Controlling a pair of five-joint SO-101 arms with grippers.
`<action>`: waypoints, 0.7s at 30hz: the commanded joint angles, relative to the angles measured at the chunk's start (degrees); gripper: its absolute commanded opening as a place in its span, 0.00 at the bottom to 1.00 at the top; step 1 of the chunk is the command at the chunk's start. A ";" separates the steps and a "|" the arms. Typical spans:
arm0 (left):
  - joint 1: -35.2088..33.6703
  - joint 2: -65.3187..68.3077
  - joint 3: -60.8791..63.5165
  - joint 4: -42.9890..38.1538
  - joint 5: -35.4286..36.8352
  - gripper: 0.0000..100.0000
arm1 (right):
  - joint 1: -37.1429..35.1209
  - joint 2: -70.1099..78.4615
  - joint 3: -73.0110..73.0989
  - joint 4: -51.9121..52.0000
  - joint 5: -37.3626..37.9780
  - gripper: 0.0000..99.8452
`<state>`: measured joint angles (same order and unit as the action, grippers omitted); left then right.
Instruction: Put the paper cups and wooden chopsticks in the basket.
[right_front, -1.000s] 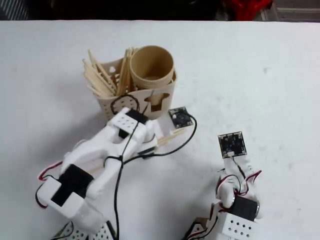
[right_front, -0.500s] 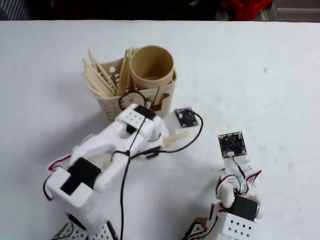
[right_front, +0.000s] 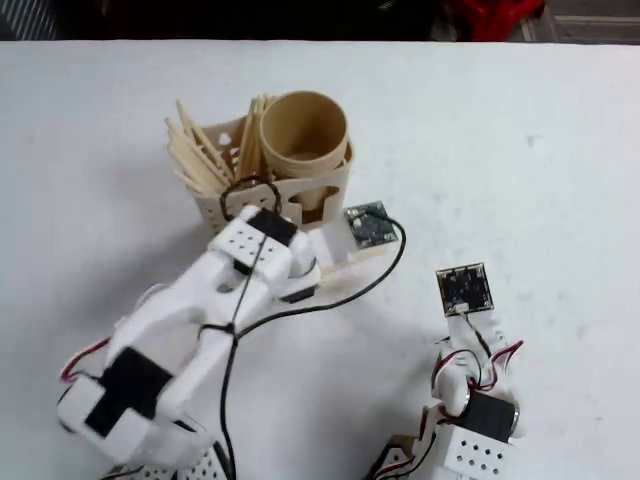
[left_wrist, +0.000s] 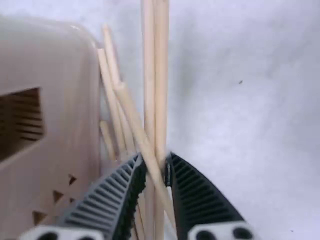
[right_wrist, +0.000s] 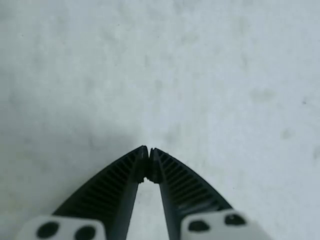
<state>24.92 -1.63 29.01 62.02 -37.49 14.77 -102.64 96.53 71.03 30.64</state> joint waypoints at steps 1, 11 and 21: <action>1.19 -6.20 -0.35 1.32 0.88 0.07 | -0.13 -0.40 0.35 -0.75 -0.44 0.02; 1.63 -13.05 -6.86 1.76 6.68 0.03 | -0.13 -0.40 0.35 -0.75 -0.44 0.02; 3.38 -17.71 -24.44 7.74 10.90 0.03 | -0.13 -0.40 0.35 -0.75 -0.44 0.02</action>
<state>26.95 -16.40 12.57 69.14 -28.35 14.77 -102.64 96.53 71.03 30.64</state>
